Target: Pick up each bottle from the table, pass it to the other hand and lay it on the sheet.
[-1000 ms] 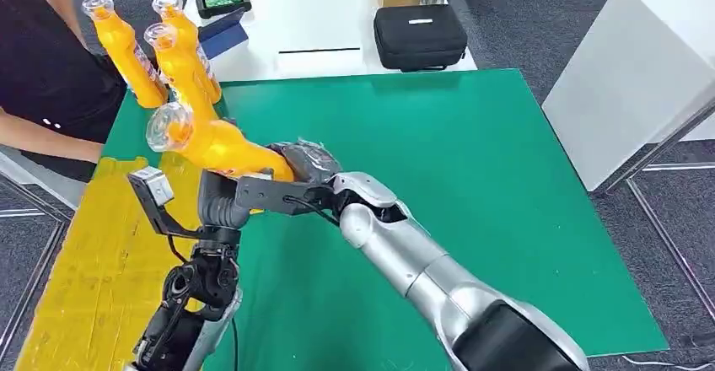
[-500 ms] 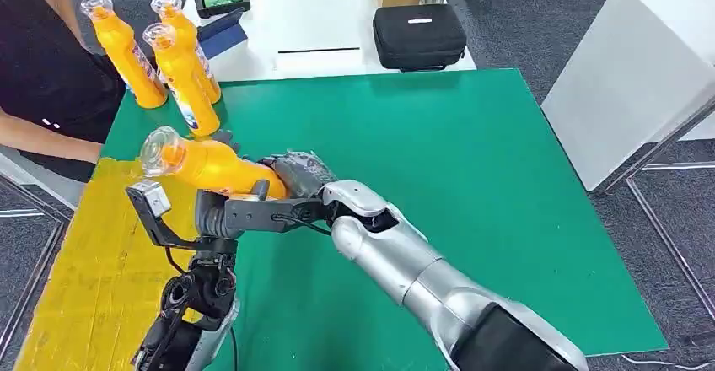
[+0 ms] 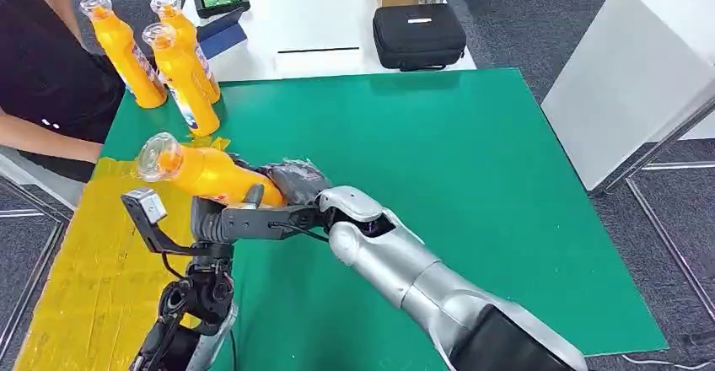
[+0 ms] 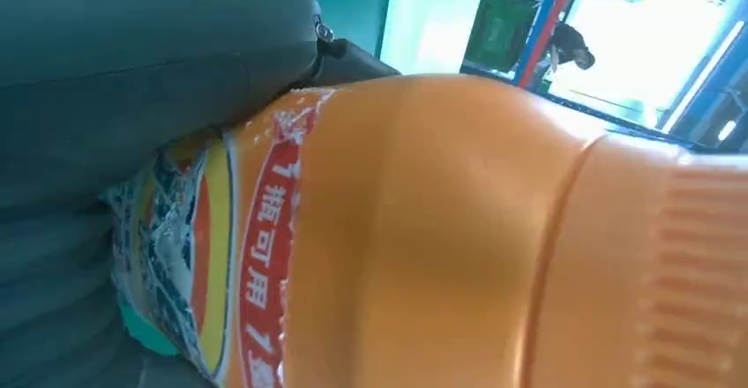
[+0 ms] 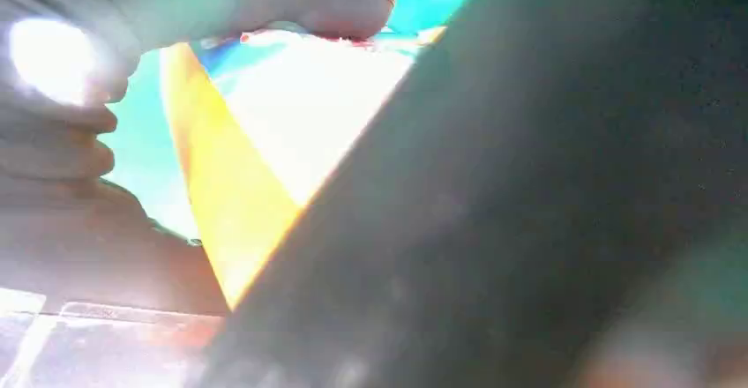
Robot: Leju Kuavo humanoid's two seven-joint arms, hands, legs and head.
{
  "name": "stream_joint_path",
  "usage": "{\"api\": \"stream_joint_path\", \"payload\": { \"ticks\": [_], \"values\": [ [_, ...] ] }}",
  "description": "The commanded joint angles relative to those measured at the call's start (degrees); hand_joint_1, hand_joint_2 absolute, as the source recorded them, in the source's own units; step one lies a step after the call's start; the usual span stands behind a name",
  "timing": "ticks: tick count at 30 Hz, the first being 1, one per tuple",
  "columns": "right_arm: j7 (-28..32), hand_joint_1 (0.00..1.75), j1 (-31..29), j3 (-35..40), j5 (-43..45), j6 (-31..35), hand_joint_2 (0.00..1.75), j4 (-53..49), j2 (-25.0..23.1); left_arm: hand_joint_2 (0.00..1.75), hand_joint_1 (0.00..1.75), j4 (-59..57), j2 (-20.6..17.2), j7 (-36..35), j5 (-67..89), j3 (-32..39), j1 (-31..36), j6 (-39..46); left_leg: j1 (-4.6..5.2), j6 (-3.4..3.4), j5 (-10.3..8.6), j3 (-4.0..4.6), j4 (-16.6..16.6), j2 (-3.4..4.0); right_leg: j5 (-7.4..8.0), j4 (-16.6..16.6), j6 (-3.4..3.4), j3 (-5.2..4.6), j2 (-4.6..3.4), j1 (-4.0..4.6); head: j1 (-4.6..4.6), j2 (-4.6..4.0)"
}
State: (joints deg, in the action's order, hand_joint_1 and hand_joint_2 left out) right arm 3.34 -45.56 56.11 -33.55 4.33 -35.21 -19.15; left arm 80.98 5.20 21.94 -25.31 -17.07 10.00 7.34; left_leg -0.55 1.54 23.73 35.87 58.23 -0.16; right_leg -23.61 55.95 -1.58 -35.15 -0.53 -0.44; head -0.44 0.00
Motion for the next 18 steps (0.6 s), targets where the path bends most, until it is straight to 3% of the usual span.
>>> {"api": "stream_joint_path", "payload": {
  "ticks": [1, 7, 9, 10, 13, 16, 17, 18],
  "values": [
    [1.1, 1.75, 4.3, 8.9, -1.2, -0.7, 1.75, 2.9, -0.9, 1.75, 1.75, -1.9, 1.8, -0.4, 0.2, -2.0, 7.7, -0.1, -0.09, -0.06, 0.04, -0.22, 0.0, -0.33, -0.14, -0.1, 0.06, 0.37, 0.39, 0.10, 0.00, 0.00],
    [0.6, 1.75, 4.0, 7.7, -0.8, 0.5, 1.75, 4.1, -0.9, 1.75, 1.75, -1.3, 1.4, 0.7, 0.7, -1.6, 7.3, 0.7, -0.07, -0.06, 0.02, -0.21, 0.0, -0.35, -0.13, -0.1, 0.05, 0.35, 0.41, 0.09, 0.00, 0.00],
    [0.8, 1.75, 3.6, 3.7, -0.7, 4.5, 1.75, 7.1, 0.0, 1.75, 1.75, 0.5, 0.3, 2.2, 1.9, 0.1, 6.0, 2.7, -0.07, -0.06, 0.02, -0.21, 0.0, -0.34, -0.13, -0.1, 0.06, 0.34, 0.39, 0.09, 0.00, 0.00],
    [1.2, 0.07, 3.6, 1.9, -0.8, 6.3, 1.75, 7.3, 0.8, 1.75, 1.75, 1.5, -0.2, 2.4, 2.0, 1.1, 5.2, 3.1, -0.08, -0.04, 0.00, -0.14, 0.0, -0.26, -0.08, -0.1, 0.04, 0.26, 0.30, 0.09, 0.02, 0.00],
    [4.0, 0.00, 3.1, -5.9, 1.5, 8.0, 1.75, 6.4, 4.0, 1.75, 1.75, 3.3, -1.8, 3.0, 3.1, 5.3, 3.5, 4.7, -0.09, -0.05, 0.01, -0.22, -0.1, -0.31, -0.10, -0.1, 0.05, 0.36, 0.36, 0.10, 0.00, 0.00],
    [4.7, 0.00, 2.7, -7.0, 1.2, 7.2, 1.75, 6.1, 4.8, 1.75, 1.75, 3.3, -2.1, 2.7, 3.3, 6.1, 3.4, 4.1, -0.07, -0.04, 0.00, -0.15, 0.0, -0.23, -0.06, -0.1, 0.03, 0.26, 0.26, 0.08, 0.02, 0.00],
    [4.7, 0.00, 2.8, -7.0, 1.2, 7.1, 0.00, 6.1, 4.6, 1.75, 1.75, 3.3, -2.0, 2.7, 3.3, 6.1, 3.4, 4.1, -0.06, -0.05, 0.02, -0.23, 0.0, -0.26, -0.10, -0.1, 0.05, 0.36, 0.31, 0.08, 0.00, 0.00],
    [3.7, 0.00, 2.9, -8.0, 0.4, 9.5, 0.00, 5.4, 5.0, 1.75, 1.75, 3.2, -1.9, 2.8, 3.4, 6.5, 3.3, 4.5, -0.04, -0.06, 0.04, -0.29, 0.0, -0.30, -0.14, 0.0, 0.06, 0.42, 0.36, 0.06, 0.00, 0.00]
  ]
}}
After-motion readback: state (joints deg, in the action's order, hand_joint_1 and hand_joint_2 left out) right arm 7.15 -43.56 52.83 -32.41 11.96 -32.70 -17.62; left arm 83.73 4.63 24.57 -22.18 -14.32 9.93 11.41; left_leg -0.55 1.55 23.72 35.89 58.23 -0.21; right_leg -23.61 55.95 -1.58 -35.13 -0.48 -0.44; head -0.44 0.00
